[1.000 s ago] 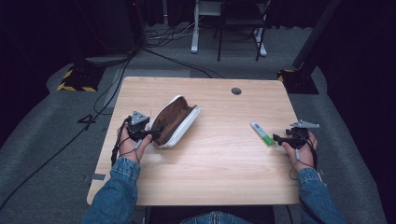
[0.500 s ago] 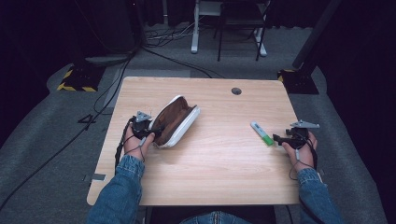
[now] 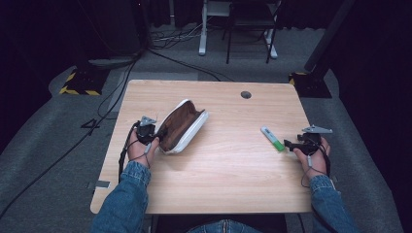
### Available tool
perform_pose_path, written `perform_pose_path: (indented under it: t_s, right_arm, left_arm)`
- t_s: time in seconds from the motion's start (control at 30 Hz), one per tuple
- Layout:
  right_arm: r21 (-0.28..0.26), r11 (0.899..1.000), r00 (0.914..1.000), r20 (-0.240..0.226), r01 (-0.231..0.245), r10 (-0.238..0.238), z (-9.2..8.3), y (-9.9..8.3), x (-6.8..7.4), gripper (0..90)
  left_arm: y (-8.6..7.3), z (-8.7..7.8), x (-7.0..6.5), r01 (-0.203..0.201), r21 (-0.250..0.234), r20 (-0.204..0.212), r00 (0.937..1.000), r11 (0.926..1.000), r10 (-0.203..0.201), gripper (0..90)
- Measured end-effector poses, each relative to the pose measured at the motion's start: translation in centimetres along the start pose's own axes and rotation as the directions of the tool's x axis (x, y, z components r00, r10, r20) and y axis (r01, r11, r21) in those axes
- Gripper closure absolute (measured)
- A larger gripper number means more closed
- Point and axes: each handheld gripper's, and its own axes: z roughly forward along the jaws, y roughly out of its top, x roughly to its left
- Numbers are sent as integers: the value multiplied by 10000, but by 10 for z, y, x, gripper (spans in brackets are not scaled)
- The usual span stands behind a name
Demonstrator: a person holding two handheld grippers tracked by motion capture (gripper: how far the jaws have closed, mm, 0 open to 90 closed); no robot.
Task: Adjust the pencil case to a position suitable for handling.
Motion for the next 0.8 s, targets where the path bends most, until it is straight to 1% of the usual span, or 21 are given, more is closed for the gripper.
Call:
perform_pose_path:
  t_s: [0.2,0.3,0.4,0.63,0.7,0.8]
  right_arm:
    - [0,10000,10000,-1,-1,1,0,0,0,276]
    - [-1,10000,10000,1,6,-6,0,0,0,276]
    - [1,10000,10000,-2,-1,1,0,0,0,276]
    - [4,10000,10000,-8,-1,1,0,0,0,275]
    - [2,10000,10000,-10,0,0,0,0,0,276]
    - [0,10000,10000,-9,2,-2,0,0,0,276]
  left_arm:
    - [1,-1,2,209,-29,199,9996,9998,-208,843]
    - [2,-3,1,430,43,383,9983,9991,-431,847]
    - [3,-5,0,510,90,564,9971,9987,-514,850]
    - [7,-15,-7,497,-92,946,9943,9987,-486,850]
    - [9,-18,-10,353,-55,972,9947,9994,-346,850]
    - [14,-25,-17,132,-35,1135,9935,9999,-127,850]
